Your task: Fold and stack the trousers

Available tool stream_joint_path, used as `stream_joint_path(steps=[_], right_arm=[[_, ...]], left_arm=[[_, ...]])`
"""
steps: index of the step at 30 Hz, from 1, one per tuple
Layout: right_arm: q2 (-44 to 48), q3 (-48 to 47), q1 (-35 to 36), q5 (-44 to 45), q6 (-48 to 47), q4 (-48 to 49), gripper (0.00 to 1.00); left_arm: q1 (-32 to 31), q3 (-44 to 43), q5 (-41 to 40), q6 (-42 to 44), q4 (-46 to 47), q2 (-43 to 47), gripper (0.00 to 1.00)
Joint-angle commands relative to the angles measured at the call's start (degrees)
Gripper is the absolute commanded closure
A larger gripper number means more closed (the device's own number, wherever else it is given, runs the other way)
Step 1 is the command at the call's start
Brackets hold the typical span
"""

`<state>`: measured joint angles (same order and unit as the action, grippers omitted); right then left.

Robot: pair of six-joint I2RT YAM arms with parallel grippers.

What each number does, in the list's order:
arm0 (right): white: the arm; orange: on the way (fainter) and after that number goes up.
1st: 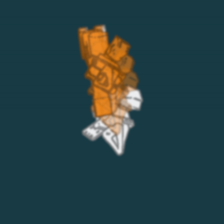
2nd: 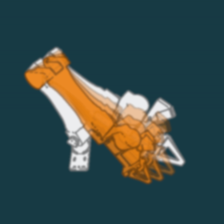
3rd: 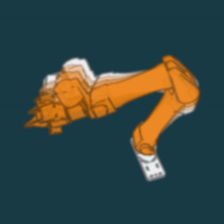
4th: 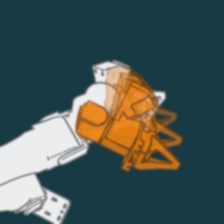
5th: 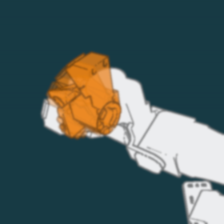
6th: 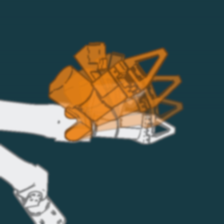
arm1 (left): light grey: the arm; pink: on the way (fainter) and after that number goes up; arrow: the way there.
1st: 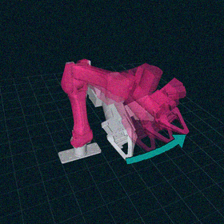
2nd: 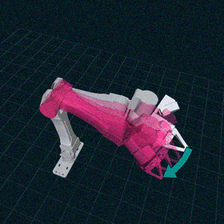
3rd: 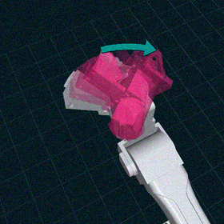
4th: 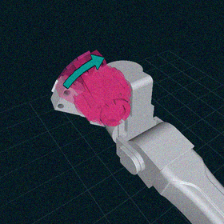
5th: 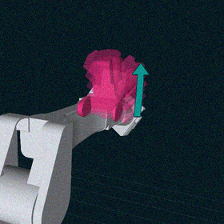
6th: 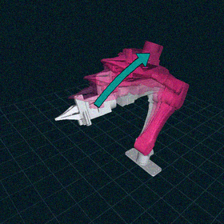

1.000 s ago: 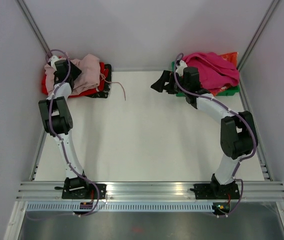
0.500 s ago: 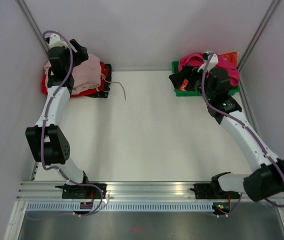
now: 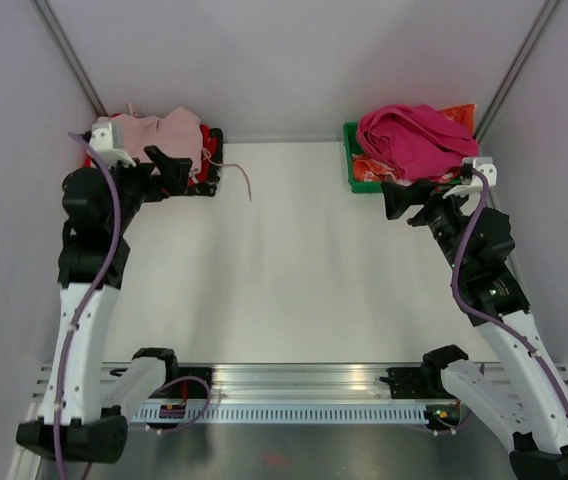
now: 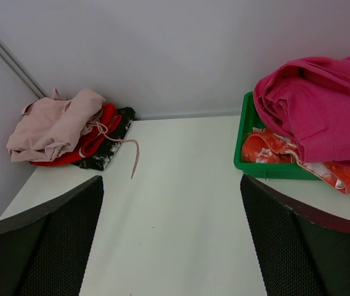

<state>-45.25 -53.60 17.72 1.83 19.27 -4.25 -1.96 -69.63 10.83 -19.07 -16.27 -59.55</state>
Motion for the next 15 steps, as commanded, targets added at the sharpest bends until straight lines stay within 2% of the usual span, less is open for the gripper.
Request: stream_joint_path(steps=[1, 6, 15], right_arm=[[3.32, 3.67, -0.05, 1.16, -1.08, -1.55, 0.02], [8.42, 8.07, -0.05, 1.34, 1.73, -3.03, 0.02], [18.27, 14.13, -0.05, 7.31, 5.52, -10.5, 0.02]], left_arm=[[0.11, 3.08, 4.38, 5.09, -8.5, 9.7, 0.0], [0.11, 7.57, 0.6, 4.93, -13.25, 21.03, 0.0], [0.11, 16.8, -1.6, 3.52, -18.09, 30.98, 0.0]])
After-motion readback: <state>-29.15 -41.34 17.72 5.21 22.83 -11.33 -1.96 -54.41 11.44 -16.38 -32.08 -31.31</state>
